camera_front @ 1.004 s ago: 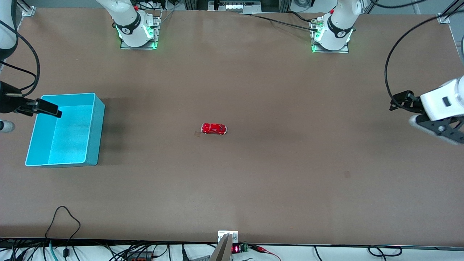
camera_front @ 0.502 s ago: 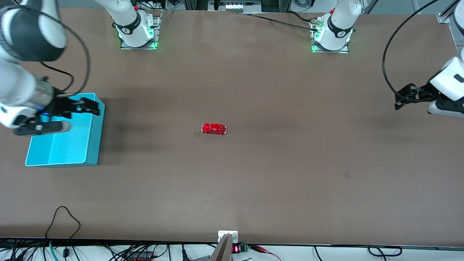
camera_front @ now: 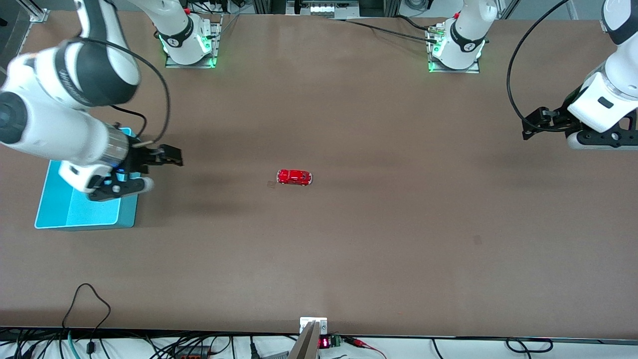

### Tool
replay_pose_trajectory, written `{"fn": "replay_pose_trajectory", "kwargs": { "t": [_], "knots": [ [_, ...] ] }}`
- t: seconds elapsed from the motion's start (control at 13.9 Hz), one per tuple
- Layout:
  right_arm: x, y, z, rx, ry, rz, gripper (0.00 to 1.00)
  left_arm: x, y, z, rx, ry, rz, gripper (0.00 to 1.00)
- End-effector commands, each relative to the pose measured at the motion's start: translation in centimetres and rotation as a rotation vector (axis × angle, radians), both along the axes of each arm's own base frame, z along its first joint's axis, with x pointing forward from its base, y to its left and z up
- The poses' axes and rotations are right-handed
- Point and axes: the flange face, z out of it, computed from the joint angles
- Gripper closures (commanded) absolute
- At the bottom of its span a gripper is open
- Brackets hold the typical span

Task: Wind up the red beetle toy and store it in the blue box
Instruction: 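Lower the right gripper over the red car and close on it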

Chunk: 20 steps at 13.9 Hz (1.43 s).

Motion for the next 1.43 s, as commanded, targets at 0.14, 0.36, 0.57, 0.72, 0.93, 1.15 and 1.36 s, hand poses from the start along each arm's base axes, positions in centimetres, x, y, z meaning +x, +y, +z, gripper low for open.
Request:
{"fn": "replay_pose_trajectory", "kwargs": {
  "t": [0.14,0.36,0.57,0.72,0.93,1.15,1.36],
  "knots": [
    [-0.5,8.3,-4.2,0.012,-0.020,0.119,0.00,-0.2,-0.8,1.5,-0.046,0.002,0.002,0.00],
    [-1.9,15.3,-7.7,0.014,-0.056,0.223,0.00,-0.1,-1.6,1.5,-0.045,0.008,-0.015,0.00],
    [-3.9,22.6,-13.2,0.015,-0.103,0.328,0.00,-0.1,-1.4,1.5,-0.047,0.007,-0.012,0.00],
    [-5.1,25.7,-16.6,0.019,-0.134,0.423,0.00,-0.1,-1.1,1.5,-0.050,0.008,-0.005,0.00],
    [-5.8,27.1,-20.6,0.028,-0.148,0.583,0.00,-0.1,-0.8,1.4,-0.051,0.010,0.001,0.00],
    [-7.0,27.8,-22.6,0.035,-0.125,0.740,0.00,0.0,-0.9,1.5,-0.052,0.008,-0.001,0.00],
    [-7.0,27.5,-22.8,0.053,-0.127,0.853,0.00,-0.1,-0.9,1.4,-0.051,0.011,-0.001,0.00]
  ]
}}
